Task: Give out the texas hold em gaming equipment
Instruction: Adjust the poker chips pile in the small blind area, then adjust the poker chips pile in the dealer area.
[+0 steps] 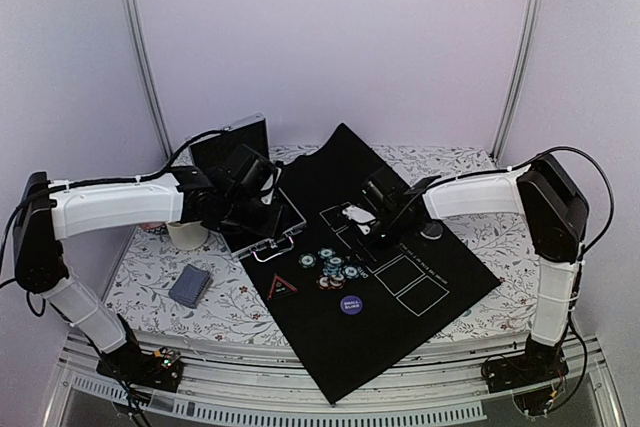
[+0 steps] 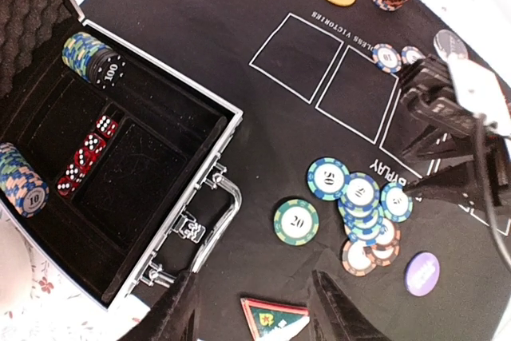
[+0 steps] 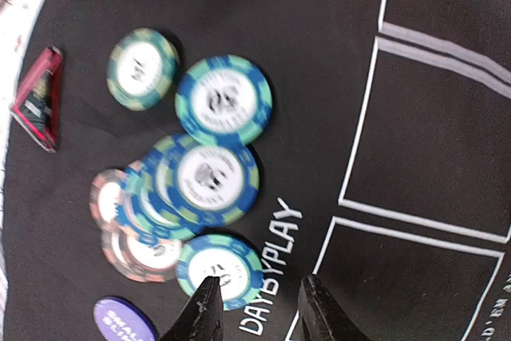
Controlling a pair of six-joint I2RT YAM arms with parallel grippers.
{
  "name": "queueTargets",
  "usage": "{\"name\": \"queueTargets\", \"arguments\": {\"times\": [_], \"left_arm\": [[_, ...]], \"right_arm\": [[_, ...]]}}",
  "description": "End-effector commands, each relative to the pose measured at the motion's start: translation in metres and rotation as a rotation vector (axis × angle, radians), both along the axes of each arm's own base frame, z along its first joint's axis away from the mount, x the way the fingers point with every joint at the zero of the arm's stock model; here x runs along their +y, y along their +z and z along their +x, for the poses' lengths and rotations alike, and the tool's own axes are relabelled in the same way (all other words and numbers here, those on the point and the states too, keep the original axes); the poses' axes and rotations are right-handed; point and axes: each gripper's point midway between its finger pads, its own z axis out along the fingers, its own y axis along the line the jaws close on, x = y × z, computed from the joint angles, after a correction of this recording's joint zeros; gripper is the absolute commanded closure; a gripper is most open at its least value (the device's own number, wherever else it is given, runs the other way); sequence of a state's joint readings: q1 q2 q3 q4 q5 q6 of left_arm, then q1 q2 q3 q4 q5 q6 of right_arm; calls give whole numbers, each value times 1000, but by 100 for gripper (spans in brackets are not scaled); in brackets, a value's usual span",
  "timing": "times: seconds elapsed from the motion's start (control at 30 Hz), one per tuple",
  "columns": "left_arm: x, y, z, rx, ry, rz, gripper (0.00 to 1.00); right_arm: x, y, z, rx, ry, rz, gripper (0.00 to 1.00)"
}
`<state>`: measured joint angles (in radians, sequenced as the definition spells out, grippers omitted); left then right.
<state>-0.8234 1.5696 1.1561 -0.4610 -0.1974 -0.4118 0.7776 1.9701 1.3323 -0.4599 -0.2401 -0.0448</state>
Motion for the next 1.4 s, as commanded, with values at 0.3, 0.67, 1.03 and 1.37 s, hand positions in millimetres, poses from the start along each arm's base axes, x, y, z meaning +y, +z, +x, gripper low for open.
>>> {"name": "queueTargets", "arguments": {"times": [0.3, 0.67, 1.03, 1.37], "left_arm": [[18, 3, 0, -23, 24, 31, 51], [16, 3, 8, -20, 12, 43, 51], [21, 11, 17, -27, 16, 66, 50], [29, 11, 18, -23, 25, 81, 50]], "right_arm": [[21, 2, -34, 89, 80, 44, 69], [-38, -28, 97, -71, -166, -143, 74], [-100, -48, 126, -151, -260, -396, 76], [-122, -24, 136, -228, -284, -475, 76]]}}
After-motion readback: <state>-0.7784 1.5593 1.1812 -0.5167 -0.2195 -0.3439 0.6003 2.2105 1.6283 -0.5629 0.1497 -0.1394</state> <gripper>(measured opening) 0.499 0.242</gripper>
